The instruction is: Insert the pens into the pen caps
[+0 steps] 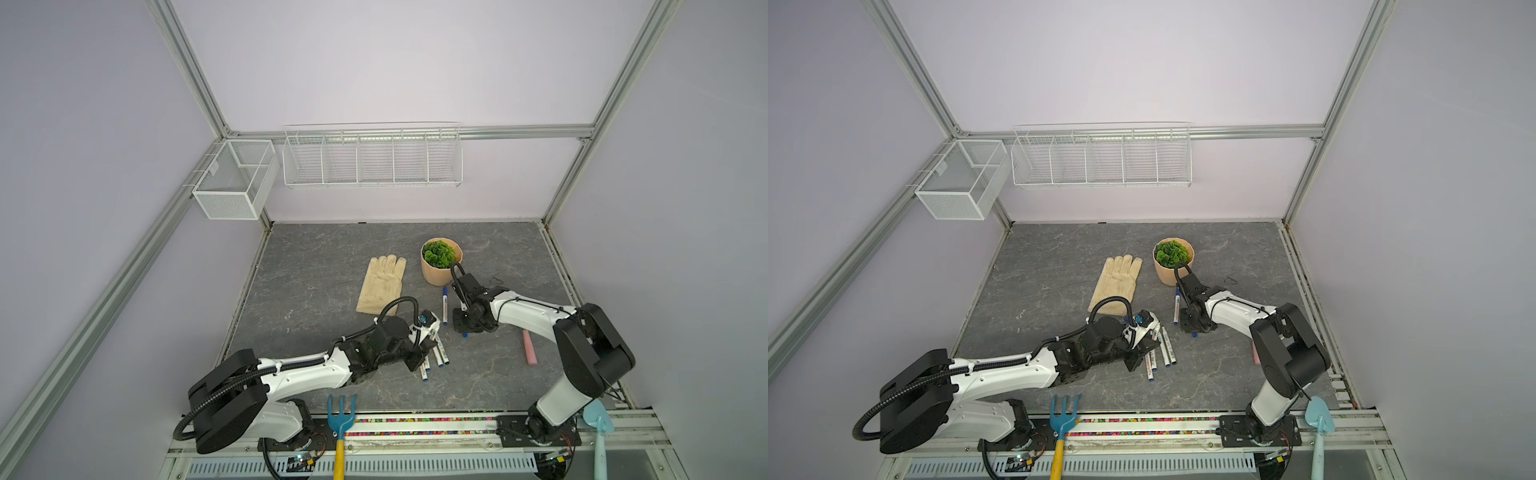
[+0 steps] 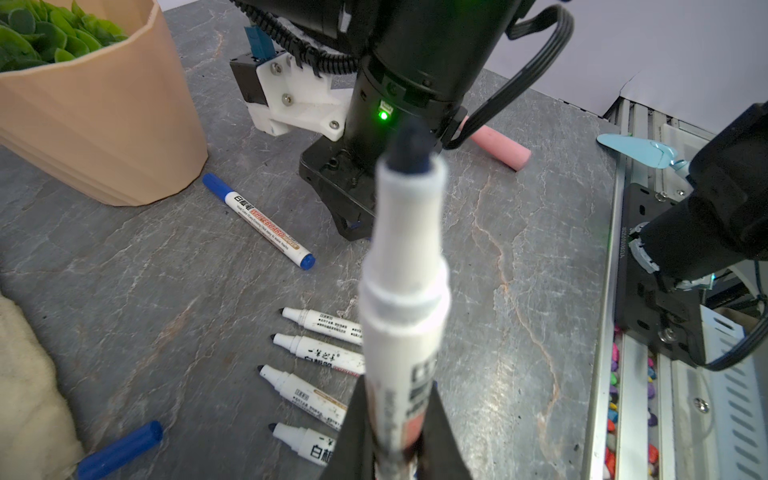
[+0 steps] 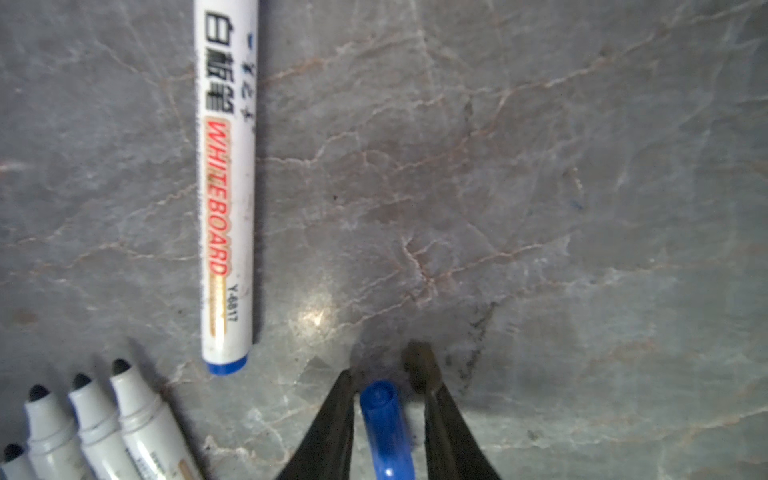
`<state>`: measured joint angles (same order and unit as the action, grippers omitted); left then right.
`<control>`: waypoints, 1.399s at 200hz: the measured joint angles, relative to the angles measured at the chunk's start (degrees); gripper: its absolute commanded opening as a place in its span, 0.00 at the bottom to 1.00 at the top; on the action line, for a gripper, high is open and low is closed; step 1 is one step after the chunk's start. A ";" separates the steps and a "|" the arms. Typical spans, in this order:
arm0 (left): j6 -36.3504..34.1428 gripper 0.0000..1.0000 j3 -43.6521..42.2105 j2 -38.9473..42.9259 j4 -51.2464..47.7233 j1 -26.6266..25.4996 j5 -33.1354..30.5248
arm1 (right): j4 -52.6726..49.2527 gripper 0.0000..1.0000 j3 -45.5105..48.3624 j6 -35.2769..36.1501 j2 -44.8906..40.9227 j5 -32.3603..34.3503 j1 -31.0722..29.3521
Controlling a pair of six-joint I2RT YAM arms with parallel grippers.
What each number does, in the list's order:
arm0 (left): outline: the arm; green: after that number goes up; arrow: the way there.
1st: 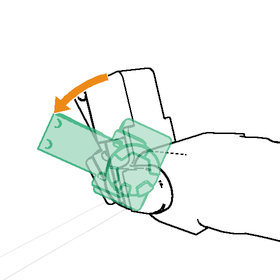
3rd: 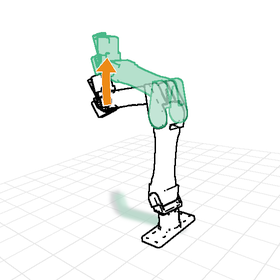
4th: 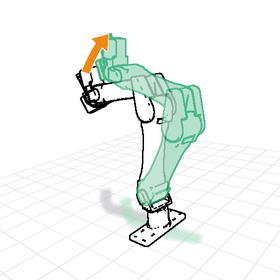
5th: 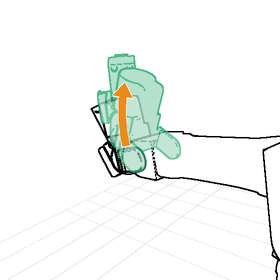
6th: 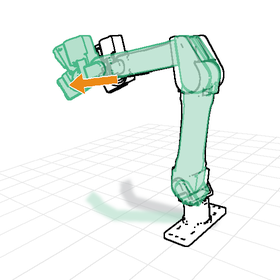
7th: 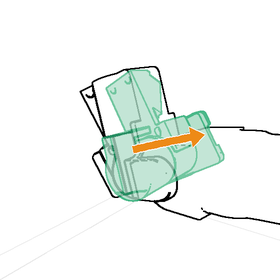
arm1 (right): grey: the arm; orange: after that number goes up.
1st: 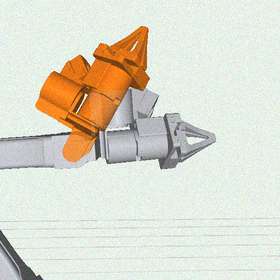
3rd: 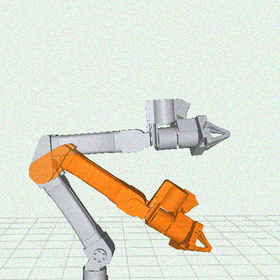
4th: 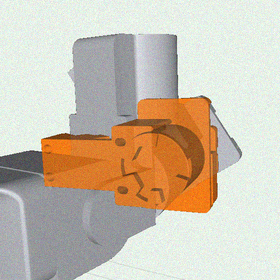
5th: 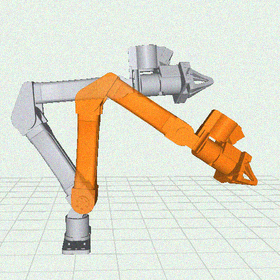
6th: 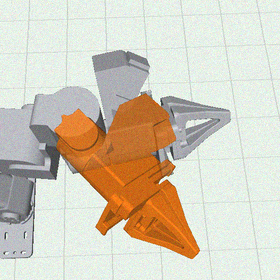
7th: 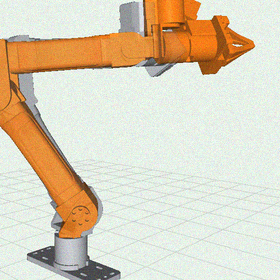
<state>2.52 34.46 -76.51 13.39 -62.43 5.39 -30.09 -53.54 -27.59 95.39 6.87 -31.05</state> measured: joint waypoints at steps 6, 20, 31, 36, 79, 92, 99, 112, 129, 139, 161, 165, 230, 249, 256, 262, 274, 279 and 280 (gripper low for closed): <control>0.00 0.00 0.00 0.00 0.02 0.00 -0.02 | -0.09 0.29 -0.09 0.20 0.09 0.26 -0.17; 0.02 0.00 0.00 0.00 0.00 0.00 -0.04 | -0.31 0.27 -0.15 0.70 0.20 1.07 -0.50; 0.04 0.00 0.00 0.00 0.00 0.00 -0.04 | -0.48 0.24 -0.24 0.87 0.33 1.73 -0.72; 0.04 0.00 0.00 0.00 0.02 0.00 -0.07 | -0.59 0.22 -0.33 0.96 0.39 2.01 -0.81; 0.09 0.00 0.07 0.00 -0.28 0.00 -0.24 | -0.92 0.09 -0.63 1.27 0.31 2.32 -0.90; 0.24 0.00 0.13 0.00 -0.74 0.00 -0.24 | -0.70 0.07 -0.39 1.25 -0.63 1.42 -0.68; 0.26 0.00 0.15 0.00 -0.90 0.00 -0.24 | -0.46 0.07 -0.15 1.20 -1.75 0.83 -0.52; 0.39 0.00 0.22 0.00 -1.14 0.00 -0.24 | -0.17 0.07 0.09 0.98 -5.31 -0.33 -0.20; 0.50 0.00 0.48 -0.33 -1.27 0.00 -0.24 | 1.44 0.07 0.26 0.50 -12.48 -1.92 0.02; 0.83 0.00 0.61 -0.68 -1.22 0.00 -0.22 | 3.02 0.07 0.37 0.11 -17.00 -3.23 0.17; 1.57 0.00 0.72 -1.77 -0.42 -0.13 -0.17 | 7.65 0.07 0.92 -1.20 -26.80 -5.79 0.22; 1.75 0.00 0.74 -2.05 -0.26 -0.22 -0.20 | 8.57 0.07 1.03 -1.49 -28.37 -6.29 0.22; 3.06 0.00 1.97 -4.55 1.09 -0.63 0.24 | 17.44 0.07 4.48 -4.63 -34.95 -15.74 -2.27; 3.91 0.00 2.32 -4.55 1.99 -0.63 0.66 | 17.42 0.06 4.48 -3.72 -34.99 -17.70 -3.06; 4.28 0.00 2.32 -4.55 2.49 -0.63 0.90 | 17.40 0.07 4.48 -3.41 -35.08 -18.43 -3.17; 4.57 0.00 2.32 -4.55 2.99 -0.63 1.14 | 17.31 0.07 4.50 -3.10 -35.23 -18.95 -3.19; 5.14 0.00 2.32 -4.55 3.82 -0.63 1.68 | 17.05 0.07 4.68 -2.36 -35.93 -20.09 -3.19; 5.44 0.00 2.32 -4.55 4.17 -0.63 1.97 | 16.94 0.07 4.79 -2.08 -36.37 -20.46 -3.19; 5.46 0.00 2.32 -4.55 4.22 -0.63 1.99 | 16.92 0.07 4.81 -2.01 -36.44 -20.48 -3.19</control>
<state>7.99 36.77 -81.06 17.61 -63.07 7.38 -13.17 -48.73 -29.61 58.96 -13.61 -34.24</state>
